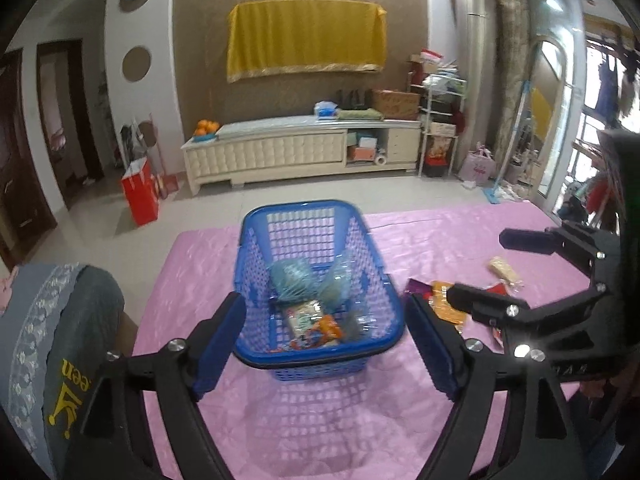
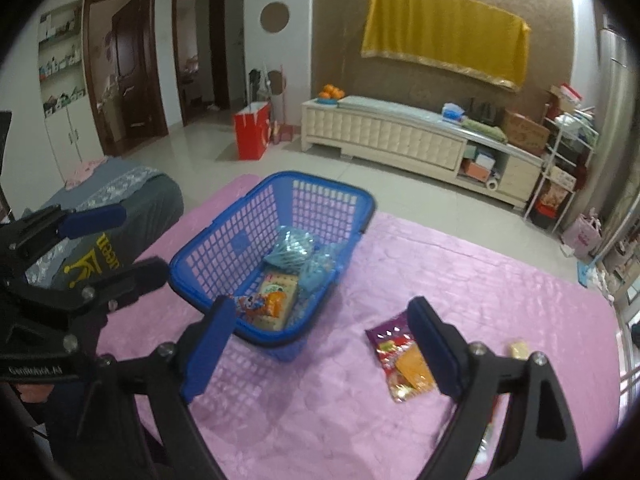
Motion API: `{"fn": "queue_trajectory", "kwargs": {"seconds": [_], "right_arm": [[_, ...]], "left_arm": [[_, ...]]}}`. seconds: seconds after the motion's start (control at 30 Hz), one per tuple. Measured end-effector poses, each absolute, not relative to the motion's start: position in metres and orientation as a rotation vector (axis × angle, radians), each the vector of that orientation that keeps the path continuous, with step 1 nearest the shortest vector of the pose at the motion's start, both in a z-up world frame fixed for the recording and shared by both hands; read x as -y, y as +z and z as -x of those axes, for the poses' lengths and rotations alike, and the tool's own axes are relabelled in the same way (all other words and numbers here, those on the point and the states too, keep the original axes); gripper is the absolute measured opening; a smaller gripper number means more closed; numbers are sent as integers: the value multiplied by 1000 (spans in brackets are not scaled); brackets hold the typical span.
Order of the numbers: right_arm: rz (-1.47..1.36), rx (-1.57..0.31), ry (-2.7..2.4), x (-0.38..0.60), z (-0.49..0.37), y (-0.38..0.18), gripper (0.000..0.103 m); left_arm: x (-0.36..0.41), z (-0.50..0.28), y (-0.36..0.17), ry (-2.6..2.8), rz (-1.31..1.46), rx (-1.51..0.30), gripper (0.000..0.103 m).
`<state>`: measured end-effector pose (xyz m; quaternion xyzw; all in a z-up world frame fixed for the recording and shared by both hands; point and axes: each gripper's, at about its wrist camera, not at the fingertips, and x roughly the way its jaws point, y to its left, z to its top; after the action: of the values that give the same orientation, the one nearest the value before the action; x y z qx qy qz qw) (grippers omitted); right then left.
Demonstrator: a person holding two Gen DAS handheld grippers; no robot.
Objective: Organize snacks
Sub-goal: 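Withdraw both tools from the basket toward the remaining snacks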
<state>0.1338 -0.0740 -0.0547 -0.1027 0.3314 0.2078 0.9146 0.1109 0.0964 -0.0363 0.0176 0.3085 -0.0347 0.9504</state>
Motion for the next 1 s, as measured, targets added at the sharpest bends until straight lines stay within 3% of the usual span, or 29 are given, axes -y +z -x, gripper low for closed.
{"fn": "queue_trajectory", "kwargs": {"seconds": [0.5,1.0], "right_arm": [[130,-667,295,165,-79,-48,90],[71,-794,211,238,-90,-96,90]], "left_arm": [[-3,-82,-31,-201,-60,-623,82],[61,-119,-96,-238,-19,-797,82]]}}
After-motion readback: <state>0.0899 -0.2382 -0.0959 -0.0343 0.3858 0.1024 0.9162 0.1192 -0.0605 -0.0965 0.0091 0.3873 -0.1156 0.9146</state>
